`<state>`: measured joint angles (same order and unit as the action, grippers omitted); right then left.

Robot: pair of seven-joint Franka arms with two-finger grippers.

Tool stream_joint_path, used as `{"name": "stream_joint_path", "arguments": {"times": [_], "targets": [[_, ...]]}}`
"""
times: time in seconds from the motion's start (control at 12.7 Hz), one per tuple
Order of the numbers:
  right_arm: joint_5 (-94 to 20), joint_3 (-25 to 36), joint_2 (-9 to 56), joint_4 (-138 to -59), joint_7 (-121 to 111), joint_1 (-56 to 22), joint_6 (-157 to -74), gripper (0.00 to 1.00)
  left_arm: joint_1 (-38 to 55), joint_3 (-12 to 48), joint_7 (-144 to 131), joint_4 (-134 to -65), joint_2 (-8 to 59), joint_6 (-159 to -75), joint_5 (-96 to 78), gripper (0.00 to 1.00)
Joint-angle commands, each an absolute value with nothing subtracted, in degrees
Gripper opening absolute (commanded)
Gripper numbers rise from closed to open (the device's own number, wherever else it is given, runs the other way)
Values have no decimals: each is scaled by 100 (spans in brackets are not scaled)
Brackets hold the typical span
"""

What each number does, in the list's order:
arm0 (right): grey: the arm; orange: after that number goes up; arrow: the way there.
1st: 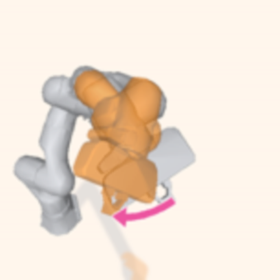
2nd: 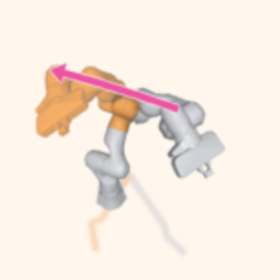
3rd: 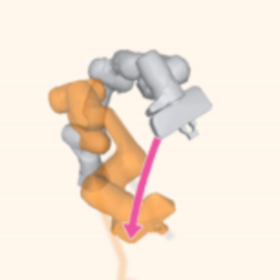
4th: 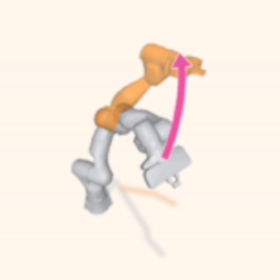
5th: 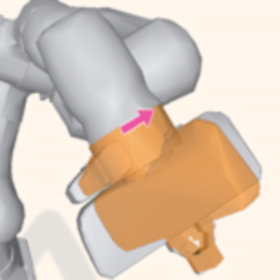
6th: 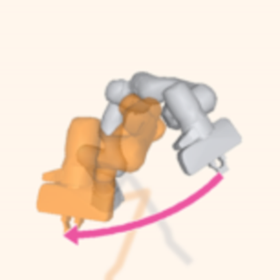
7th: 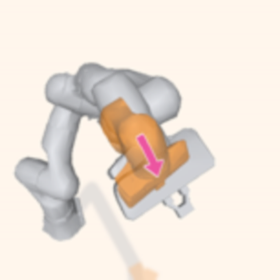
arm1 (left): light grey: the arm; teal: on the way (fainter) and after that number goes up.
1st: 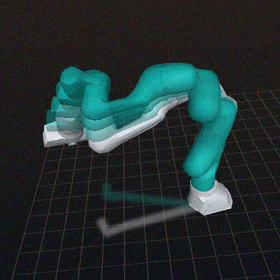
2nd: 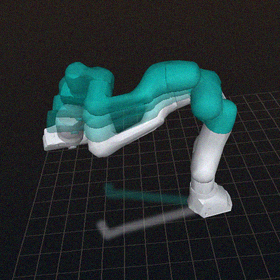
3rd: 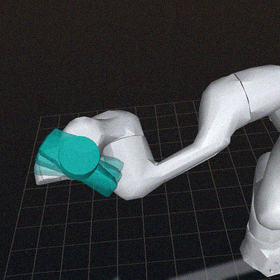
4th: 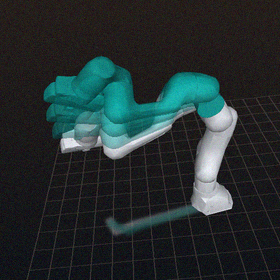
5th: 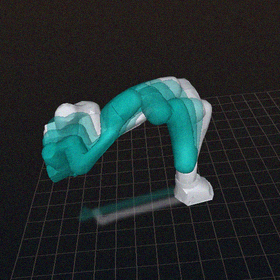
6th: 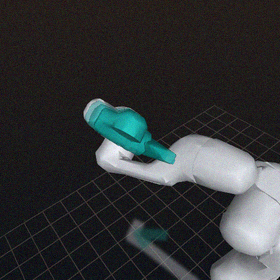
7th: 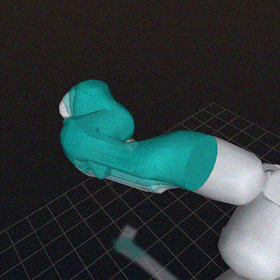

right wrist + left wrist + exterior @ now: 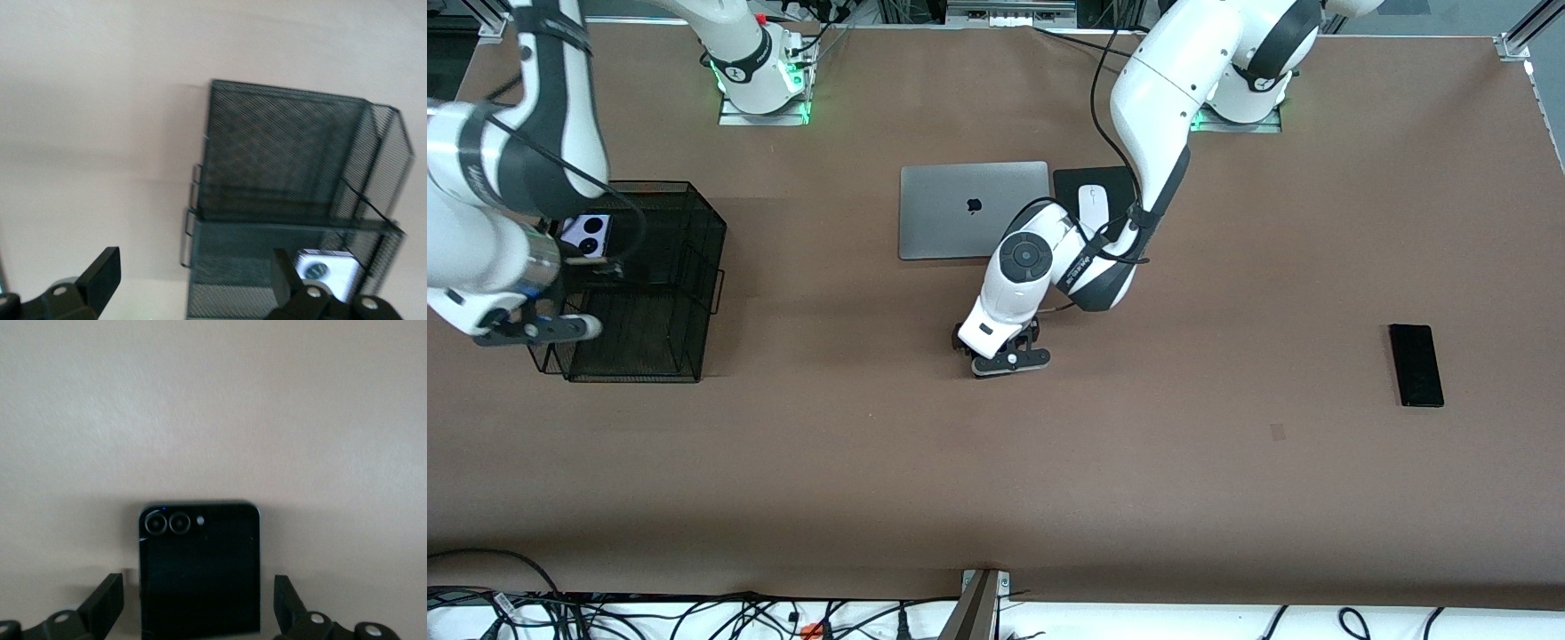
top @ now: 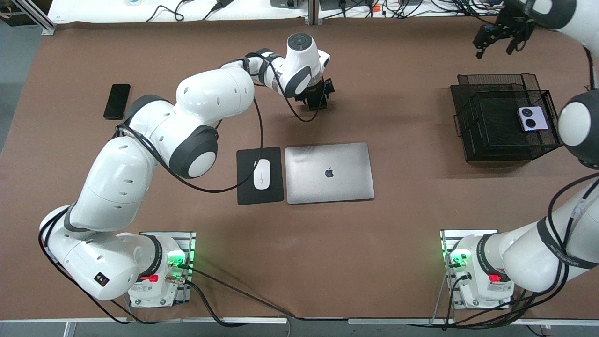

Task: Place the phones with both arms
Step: 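Drop the white phone in the basket while the left gripper carries black flip, then grasp the black flip phone with the right gripper while left grasps bar phone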

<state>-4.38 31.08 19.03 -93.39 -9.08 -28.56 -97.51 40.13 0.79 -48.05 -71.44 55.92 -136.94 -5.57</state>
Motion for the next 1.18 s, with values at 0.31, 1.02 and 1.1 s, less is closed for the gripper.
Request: {"name": "stream_joint_path", "arguments": {"times": [0.31, 1.02, 1.1], "targets": [[-851, 2734, 2311, -8833, -378, -2944, -9650, 99, 3789, -727, -4774, -7154, 4608, -12161, -387, 100], [-1872, 2127, 3522, -8482, 904, -4180, -11720, 99, 478, -932, -225, -7795, 2979, -10187, -387, 100], [-1889, 2127, 3768, -8377, 1149, -4427, -12073, 99, 92, -932, 398, -7857, 2979, -10187, -387, 100]]}}
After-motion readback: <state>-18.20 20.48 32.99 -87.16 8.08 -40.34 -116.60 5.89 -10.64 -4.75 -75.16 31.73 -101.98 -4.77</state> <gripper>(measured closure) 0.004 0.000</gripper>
